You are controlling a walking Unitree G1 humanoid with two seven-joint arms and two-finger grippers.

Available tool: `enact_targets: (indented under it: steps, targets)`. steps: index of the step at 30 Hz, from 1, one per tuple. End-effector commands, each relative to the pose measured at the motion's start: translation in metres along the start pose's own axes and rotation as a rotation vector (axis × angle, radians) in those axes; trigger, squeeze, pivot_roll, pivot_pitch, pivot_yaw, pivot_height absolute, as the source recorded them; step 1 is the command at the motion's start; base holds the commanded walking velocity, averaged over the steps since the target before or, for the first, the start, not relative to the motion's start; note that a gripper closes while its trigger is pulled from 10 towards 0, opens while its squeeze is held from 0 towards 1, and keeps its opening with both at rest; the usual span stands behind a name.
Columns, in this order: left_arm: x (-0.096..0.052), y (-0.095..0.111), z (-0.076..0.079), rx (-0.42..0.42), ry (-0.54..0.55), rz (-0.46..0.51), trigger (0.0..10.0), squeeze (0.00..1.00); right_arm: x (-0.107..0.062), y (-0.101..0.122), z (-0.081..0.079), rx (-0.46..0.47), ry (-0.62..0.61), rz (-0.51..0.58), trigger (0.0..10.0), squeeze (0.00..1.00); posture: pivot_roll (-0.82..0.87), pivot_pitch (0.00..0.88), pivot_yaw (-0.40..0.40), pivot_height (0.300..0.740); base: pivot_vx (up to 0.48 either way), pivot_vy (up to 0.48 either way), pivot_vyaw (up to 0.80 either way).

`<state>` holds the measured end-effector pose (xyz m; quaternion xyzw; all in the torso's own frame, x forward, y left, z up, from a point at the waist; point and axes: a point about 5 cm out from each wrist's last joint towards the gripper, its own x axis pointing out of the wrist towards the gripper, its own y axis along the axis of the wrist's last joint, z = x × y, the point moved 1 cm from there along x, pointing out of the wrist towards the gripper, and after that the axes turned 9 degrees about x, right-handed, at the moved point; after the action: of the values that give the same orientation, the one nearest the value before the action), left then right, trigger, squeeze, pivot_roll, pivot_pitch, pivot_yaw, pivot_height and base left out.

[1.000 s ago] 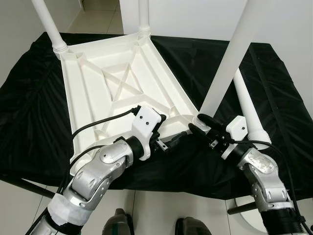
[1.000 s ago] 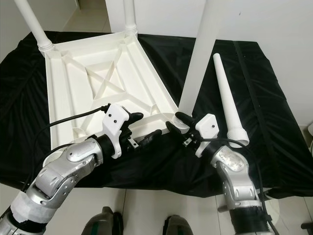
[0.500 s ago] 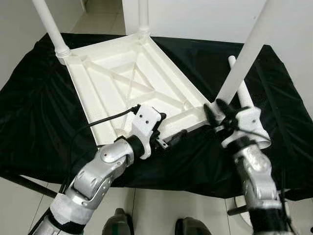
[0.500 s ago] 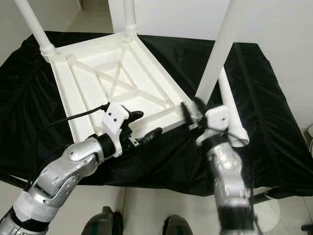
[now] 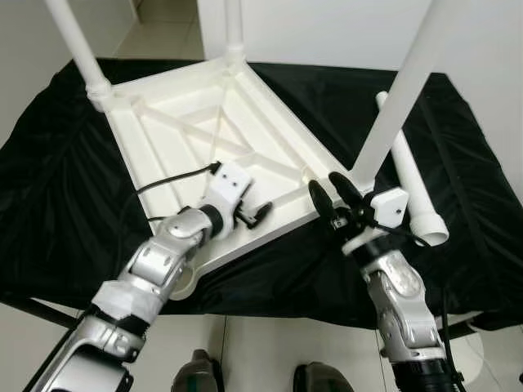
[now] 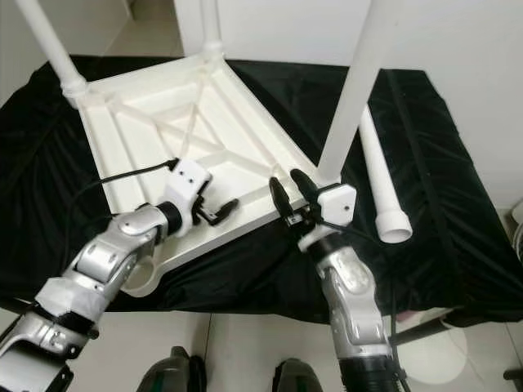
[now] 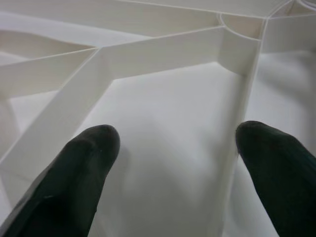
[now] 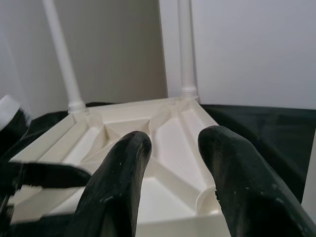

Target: Building children table

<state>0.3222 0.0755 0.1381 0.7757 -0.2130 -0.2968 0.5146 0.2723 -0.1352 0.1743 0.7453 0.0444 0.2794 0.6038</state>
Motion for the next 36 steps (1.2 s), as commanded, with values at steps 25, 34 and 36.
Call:
enact_targets:
  steps: [25, 34, 36]
  targets:
    - [0.006, 0.021, 0.012, -0.163, -0.091, 0.021, 10.0, 0.00, 0.012, 0.014, 0.010, 0.024, -0.091, 0.042, 10.0, 0.00, -0.01, 0.055, 0.072, 0.740, 0.000, 0.000, 0.00]
    - [0.014, 0.010, 0.021, -0.095, -0.137, -0.117, 10.0, 0.00, 0.014, 0.012, 0.008, 0.026, -0.091, 0.016, 10.0, 0.00, -0.02, 0.056, 0.076, 0.740, 0.000, 0.000, 0.00]
    - [0.014, 0.008, 0.022, -0.104, -0.140, -0.137, 10.0, 0.00, 0.014, 0.012, 0.008, 0.026, -0.094, 0.015, 10.0, 0.00, -0.02, 0.056, 0.076, 0.740, 0.000, 0.000, 0.00]
